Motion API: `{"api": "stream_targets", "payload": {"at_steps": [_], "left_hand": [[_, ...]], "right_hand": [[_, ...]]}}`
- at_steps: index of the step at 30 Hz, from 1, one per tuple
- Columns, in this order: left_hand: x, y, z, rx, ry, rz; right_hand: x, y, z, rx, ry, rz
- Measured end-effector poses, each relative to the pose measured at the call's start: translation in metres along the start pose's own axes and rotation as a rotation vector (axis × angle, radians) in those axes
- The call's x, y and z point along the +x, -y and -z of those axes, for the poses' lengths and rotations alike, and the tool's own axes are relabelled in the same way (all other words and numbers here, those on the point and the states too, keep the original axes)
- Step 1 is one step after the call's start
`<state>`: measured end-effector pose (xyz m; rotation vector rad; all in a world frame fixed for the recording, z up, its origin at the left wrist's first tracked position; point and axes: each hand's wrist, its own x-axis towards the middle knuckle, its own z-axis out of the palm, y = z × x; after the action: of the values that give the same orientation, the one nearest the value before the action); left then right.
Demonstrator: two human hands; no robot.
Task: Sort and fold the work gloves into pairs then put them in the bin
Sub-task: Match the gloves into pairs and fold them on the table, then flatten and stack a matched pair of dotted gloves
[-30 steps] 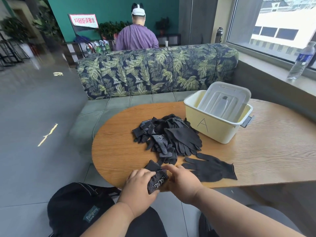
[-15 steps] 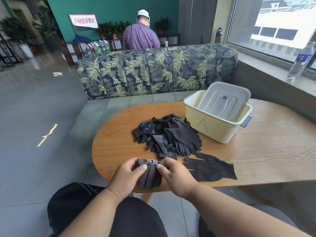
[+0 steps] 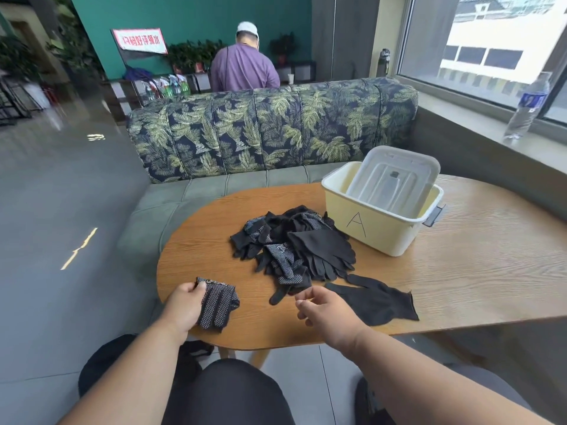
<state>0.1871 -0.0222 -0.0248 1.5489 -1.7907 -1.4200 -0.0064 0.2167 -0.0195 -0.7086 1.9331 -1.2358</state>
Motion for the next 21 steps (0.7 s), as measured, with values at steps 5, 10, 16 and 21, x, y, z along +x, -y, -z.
{"api": "stream_targets", "payload": {"at_steps": [5, 10, 16, 21], "left_hand": [[-0.002, 0.005, -0.013, -0.021, -0.223, 0.009], [-0.005, -0.002, -0.012, 0.093, -0.282, -0.008], [-0.021, -0.024, -0.022, 0.593, -0.383, -0.171], [-0.026, -0.059, -0.061, 0.592, -0.096, -0.379]], "right_hand": [[0.001, -0.005, 0.022, -0.034, -0.061, -0.007], [0.002, -0.009, 0.039, -0.035, -0.118, -0.028], [-0.001, -0.009, 0.057, -0.236, -0.225, -0.004], [-0.002, -0.009, 0.07, -0.445, -0.299, -0.05]]}}
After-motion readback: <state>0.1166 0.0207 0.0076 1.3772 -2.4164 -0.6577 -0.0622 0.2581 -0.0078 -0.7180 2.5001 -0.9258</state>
